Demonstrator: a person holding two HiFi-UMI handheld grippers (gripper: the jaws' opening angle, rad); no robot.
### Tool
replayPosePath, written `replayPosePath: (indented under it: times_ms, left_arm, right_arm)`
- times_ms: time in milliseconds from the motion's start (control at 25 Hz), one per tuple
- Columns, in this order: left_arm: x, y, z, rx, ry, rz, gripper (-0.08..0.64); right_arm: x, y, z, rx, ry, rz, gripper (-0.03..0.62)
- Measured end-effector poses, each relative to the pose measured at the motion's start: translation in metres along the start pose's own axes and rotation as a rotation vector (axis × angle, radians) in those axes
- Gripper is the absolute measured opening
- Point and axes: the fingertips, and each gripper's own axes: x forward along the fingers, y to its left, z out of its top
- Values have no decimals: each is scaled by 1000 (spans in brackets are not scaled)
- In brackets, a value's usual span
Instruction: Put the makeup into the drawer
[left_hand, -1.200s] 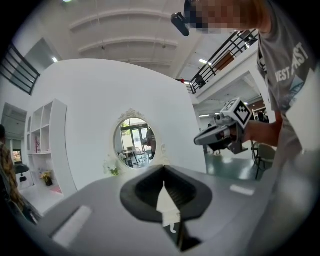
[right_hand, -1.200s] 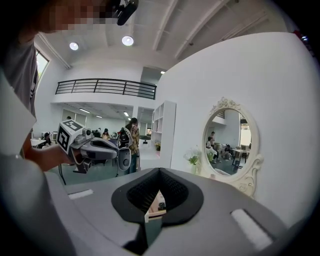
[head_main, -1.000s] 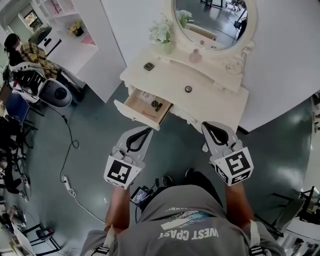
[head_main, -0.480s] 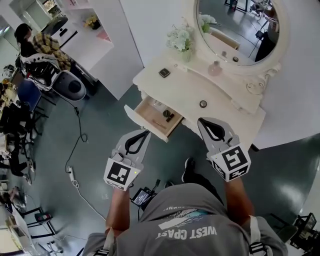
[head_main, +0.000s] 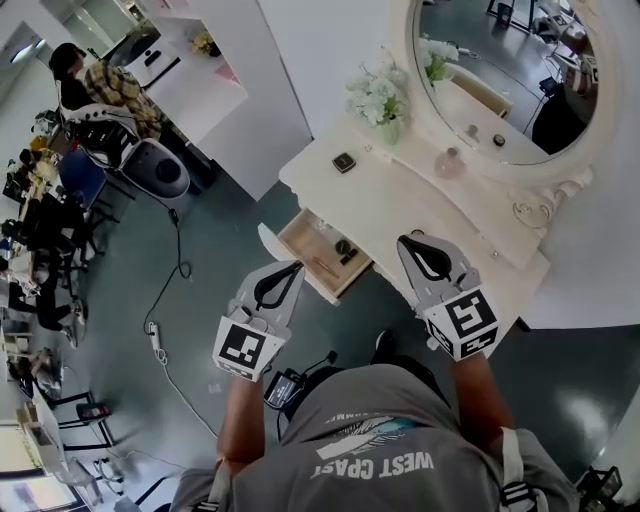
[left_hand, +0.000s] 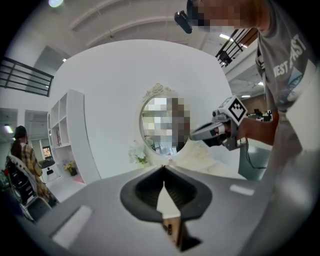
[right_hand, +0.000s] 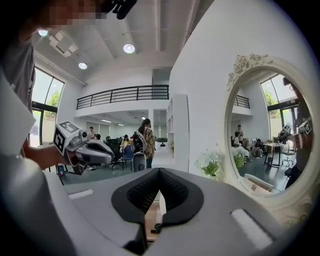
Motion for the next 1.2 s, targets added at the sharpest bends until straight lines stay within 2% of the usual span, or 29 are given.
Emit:
replayPosePath:
  times_ms: [200, 440, 680, 920, 1200]
  left_arm:
    - [31, 5, -3, 0, 33, -4, 2]
    - [58, 24, -15, -17, 53, -28, 2]
    - [94, 56, -23, -17, 41, -92, 2]
    - [137, 103, -39, 16, 27, -156, 2]
    - [178, 131, -60, 17, 54, -233, 2]
  right_arm:
    - [15, -31, -5, 21, 1, 8, 2]
    - [32, -45, -14, 33, 28, -6, 2]
    - [44, -66, -19, 50, 73, -91, 2]
    - [74, -79, -19, 61, 122, -158, 2]
    - [89, -80, -27, 100, 180, -215, 2]
